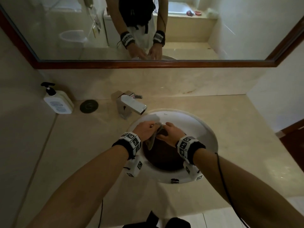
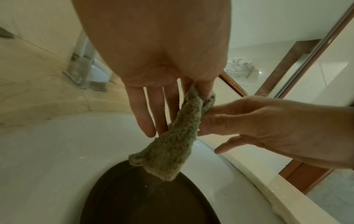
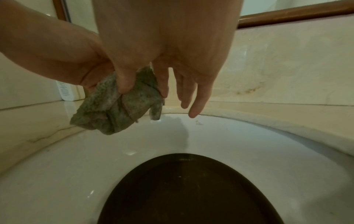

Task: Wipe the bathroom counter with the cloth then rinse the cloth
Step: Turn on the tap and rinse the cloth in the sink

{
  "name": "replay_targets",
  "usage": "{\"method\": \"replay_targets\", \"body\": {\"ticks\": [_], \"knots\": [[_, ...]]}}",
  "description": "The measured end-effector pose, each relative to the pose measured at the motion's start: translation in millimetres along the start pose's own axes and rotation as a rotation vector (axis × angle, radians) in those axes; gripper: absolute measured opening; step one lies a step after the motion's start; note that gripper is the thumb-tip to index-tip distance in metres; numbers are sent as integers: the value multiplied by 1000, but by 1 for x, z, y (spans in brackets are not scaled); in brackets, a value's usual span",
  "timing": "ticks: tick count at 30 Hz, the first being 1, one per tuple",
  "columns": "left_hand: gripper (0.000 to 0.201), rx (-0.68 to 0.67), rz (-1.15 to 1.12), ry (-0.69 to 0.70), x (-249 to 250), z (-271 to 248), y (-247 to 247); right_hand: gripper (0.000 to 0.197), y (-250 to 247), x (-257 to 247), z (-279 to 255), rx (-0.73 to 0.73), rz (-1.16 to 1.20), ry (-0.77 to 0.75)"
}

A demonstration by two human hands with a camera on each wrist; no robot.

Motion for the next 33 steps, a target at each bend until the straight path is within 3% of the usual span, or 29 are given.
{"method": "replay_targets", "body": {"ticks": [7,12,22,33], "knots": [[46,-38,-82,-30,29,11,18,52,-16,35,-7,48,-31,38],[39,-35,-215,-85,46,14,27,51,-21,48,-8,78,9,39],[31,-56,-318,-185,42,23,48,32,-18,71,-4,42,101,-1],[29,-56,-289,-255,23,38,61,25,-28,104,7,-2,226,161]]}}
Point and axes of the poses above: each hand's wrist, its own z-axis towards the middle knuckle, its own y-axis out of the palm, x = y × z, the point moved 7 cm from there along z, towards the middle knuckle, and after that the axes turned 5 degrees about z, right-handed, at the moved point
